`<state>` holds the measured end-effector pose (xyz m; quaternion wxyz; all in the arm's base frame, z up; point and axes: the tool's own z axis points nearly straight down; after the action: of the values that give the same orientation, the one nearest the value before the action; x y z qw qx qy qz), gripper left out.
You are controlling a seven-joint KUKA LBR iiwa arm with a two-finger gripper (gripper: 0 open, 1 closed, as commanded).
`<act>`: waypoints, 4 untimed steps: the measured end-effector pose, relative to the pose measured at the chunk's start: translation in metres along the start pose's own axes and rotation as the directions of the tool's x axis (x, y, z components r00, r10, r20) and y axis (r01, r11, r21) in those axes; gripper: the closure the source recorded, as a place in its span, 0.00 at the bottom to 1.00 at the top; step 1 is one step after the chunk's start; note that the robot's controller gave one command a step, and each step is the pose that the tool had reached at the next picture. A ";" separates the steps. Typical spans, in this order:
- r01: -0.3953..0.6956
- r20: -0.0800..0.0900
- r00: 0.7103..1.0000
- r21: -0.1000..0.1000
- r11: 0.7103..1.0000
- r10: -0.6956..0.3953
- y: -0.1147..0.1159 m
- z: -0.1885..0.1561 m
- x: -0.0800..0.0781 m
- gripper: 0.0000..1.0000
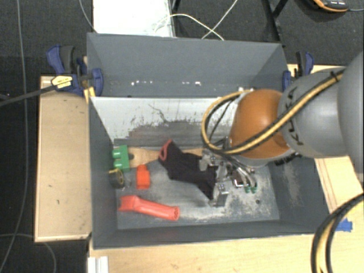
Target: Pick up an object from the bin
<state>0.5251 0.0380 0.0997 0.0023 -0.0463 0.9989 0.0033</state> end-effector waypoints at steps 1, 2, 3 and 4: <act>0.303 0.007 0.953 0.019 0.953 -0.303 0.004 0.029 -0.062 0.00; -0.050 0.006 0.999 0.004 0.999 0.050 0.023 0.028 -0.025 1.00; -0.047 0.006 0.999 0.004 0.999 0.047 0.023 0.028 -0.025 1.00; -0.046 -0.004 0.999 0.004 0.999 0.046 0.024 -0.007 -0.022 1.00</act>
Offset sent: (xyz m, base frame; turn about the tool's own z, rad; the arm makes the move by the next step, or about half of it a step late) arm 0.0217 0.0259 -0.0297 0.0488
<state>0.5451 0.0636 0.1073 0.0002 -0.0233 0.9997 0.0014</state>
